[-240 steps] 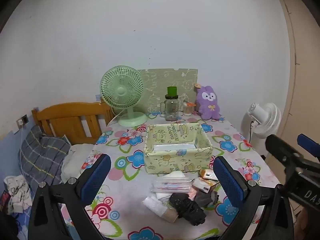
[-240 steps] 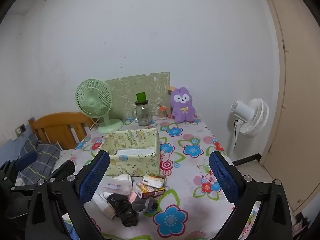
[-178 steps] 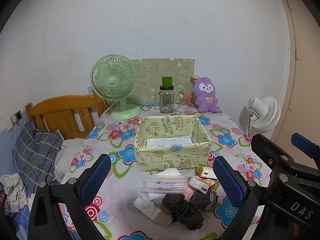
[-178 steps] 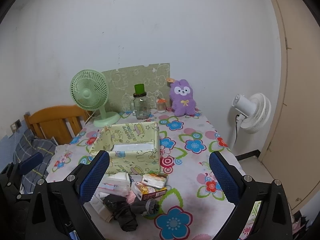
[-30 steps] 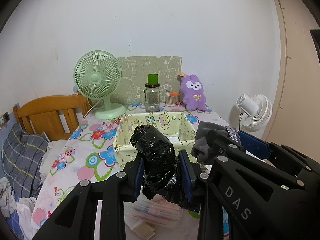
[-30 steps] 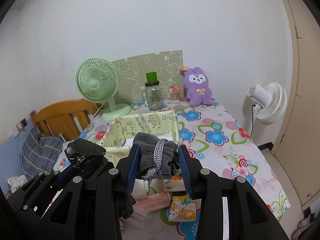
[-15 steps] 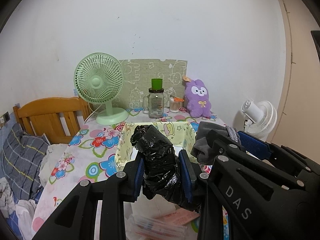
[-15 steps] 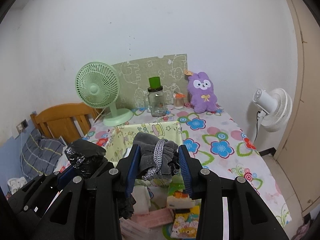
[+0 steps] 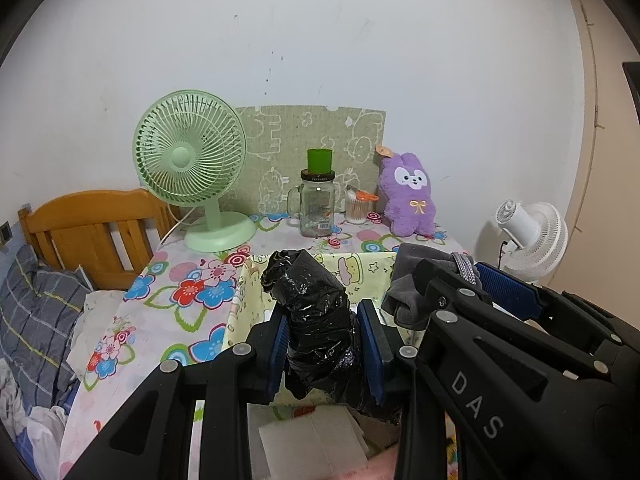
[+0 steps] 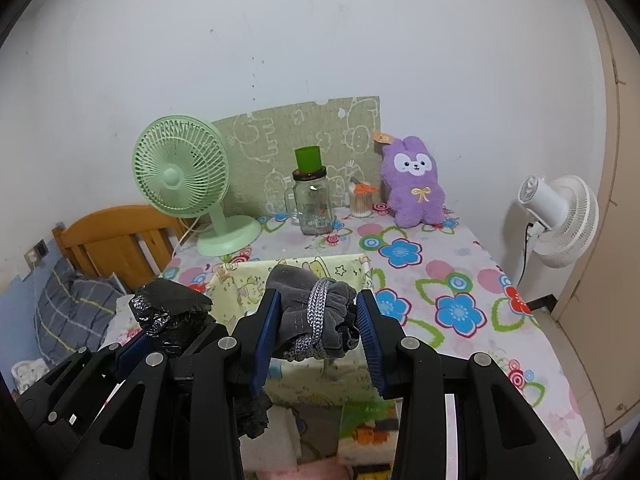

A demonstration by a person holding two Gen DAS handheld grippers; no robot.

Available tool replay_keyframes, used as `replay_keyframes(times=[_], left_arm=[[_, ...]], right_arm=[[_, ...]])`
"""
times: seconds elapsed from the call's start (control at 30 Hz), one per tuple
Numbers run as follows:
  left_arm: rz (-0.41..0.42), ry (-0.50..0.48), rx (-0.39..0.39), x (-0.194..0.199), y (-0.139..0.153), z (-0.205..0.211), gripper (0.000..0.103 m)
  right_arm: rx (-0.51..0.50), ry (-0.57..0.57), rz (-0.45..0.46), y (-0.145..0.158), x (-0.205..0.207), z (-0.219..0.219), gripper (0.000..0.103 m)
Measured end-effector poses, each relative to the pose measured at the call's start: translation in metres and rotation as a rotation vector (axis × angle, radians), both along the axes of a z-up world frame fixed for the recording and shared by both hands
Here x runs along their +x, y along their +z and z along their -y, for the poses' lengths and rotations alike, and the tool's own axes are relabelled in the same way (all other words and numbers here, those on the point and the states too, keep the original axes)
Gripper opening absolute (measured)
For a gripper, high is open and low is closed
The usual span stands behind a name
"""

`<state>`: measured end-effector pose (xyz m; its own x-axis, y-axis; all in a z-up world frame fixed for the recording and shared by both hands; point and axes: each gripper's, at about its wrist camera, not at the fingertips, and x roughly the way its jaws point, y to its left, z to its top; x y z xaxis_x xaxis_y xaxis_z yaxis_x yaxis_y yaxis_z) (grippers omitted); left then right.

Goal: Organize soft objects
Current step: 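Lift both held items and carry them over the green fabric basket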

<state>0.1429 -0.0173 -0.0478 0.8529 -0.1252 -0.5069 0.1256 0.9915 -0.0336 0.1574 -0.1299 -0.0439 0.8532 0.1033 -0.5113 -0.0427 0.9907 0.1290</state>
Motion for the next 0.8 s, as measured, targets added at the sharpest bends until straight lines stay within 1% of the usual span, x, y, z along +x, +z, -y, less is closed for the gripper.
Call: replay_keyframes(times=[0.43,0.67,0.8], left_arm=[[-0.041,0.007,0.015,0.056,-0.016,-0.001,0.034],[-0.086,0.01,0.015,0.084,-0.033,0.004,0.034],[-0.117,0.029,0.012,0.096,-0.043,0.003,0.035]], right_arm=[[0.008,0.004,-0.042,-0.017,0.06,-0.003,0.043],[0.009,-0.01,-0.078,-0.036,0.09,0.002,0.043],[0.004,-0.006,-0.098,-0.044,0.101,0.001,0.043]])
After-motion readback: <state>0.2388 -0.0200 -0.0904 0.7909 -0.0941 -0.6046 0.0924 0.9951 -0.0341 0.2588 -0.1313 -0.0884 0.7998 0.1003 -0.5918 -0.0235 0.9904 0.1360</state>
